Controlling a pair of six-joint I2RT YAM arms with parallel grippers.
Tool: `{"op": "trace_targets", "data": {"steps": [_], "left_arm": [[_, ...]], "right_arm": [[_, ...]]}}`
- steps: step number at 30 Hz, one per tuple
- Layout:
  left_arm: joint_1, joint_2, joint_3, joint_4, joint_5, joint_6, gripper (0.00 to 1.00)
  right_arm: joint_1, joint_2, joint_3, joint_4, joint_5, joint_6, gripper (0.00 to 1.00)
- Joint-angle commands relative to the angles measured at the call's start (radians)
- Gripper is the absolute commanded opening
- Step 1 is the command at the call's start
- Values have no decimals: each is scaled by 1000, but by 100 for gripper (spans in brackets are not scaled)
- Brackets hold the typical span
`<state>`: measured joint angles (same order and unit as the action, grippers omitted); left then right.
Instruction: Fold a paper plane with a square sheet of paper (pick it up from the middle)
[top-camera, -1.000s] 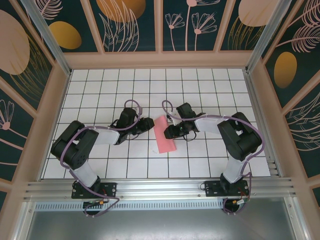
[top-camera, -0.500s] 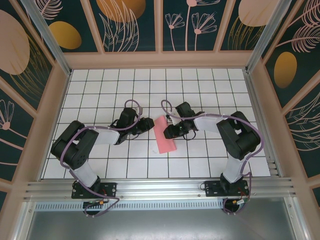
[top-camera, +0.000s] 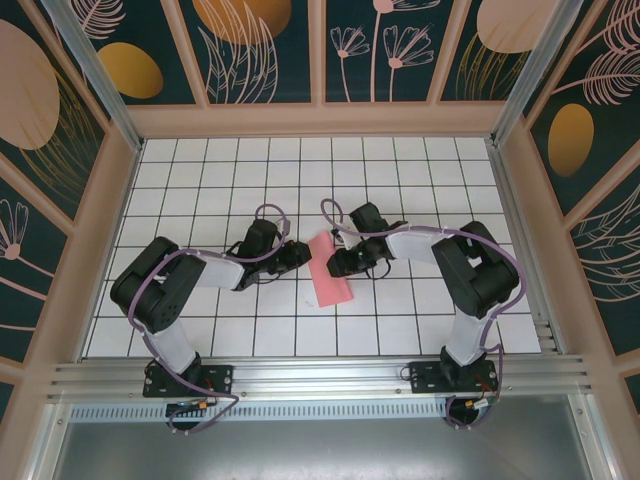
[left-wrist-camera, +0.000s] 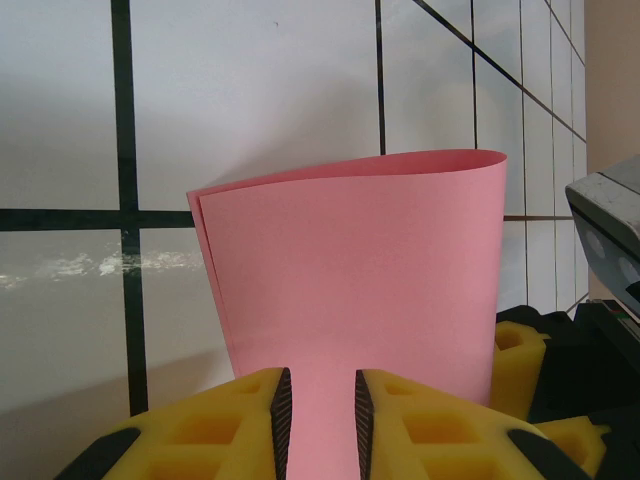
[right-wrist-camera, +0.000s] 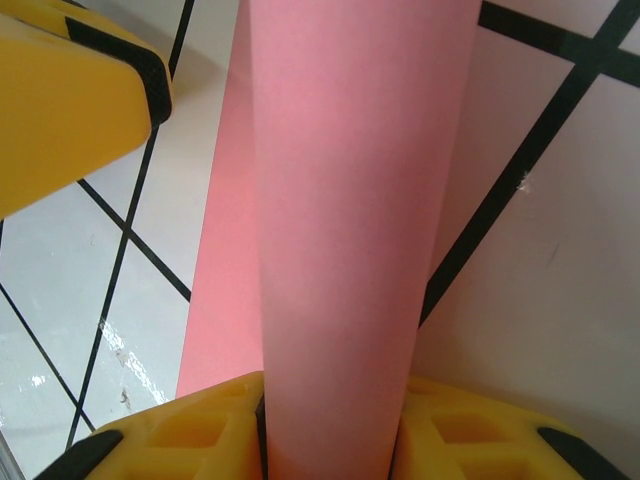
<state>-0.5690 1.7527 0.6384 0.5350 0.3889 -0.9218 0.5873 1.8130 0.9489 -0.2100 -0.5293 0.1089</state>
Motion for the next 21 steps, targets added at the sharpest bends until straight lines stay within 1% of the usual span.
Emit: {"op": "trace_targets", "data": {"steps": [1,11,14,21], "left_arm": [[-6,17,29,26,18,-1,26],[-10,35,35,37,34,-2,24],[-13,42,40,34,38,-2,22],[-18,58,56,-13,15,5,19]], "right_arm": [[10,69,-4,-34,131,-37,35],[16,79,5,-42,145,-38,35],[19,82,7,-43,148,-37,35],[18,88,9,-43,153,-34,35]]}}
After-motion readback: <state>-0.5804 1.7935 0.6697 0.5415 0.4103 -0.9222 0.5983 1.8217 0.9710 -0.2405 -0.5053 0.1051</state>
